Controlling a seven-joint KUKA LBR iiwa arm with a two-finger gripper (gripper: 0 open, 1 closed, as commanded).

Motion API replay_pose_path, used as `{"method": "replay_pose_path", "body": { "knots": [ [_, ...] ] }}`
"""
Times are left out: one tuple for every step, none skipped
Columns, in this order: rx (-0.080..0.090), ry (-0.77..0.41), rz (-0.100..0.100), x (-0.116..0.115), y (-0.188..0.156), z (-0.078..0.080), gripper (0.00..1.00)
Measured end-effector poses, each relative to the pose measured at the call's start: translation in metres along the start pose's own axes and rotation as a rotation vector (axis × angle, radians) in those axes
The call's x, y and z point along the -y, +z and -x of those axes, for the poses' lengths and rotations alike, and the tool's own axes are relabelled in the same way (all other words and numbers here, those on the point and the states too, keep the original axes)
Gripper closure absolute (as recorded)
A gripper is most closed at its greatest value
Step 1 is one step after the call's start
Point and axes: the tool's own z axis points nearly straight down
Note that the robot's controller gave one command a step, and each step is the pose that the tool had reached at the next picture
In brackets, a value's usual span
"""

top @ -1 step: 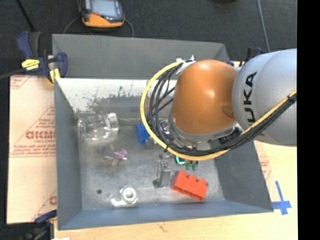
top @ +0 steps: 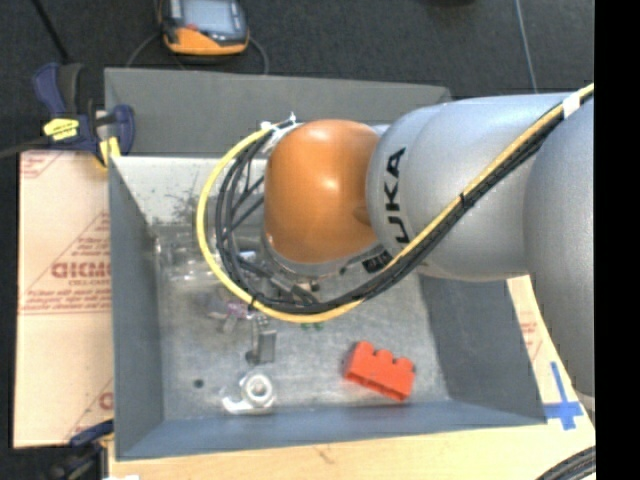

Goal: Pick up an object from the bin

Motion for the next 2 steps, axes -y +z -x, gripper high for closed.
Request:
{"method": "replay_pose_path", "body": {
  "knots": [
    [0.0,-0.079,-0.004,0.038,0.059,0.067,0.0],
    [0.004,-0.382,0.0,0.024,0.108,0.071,0.0]
  ]
}}
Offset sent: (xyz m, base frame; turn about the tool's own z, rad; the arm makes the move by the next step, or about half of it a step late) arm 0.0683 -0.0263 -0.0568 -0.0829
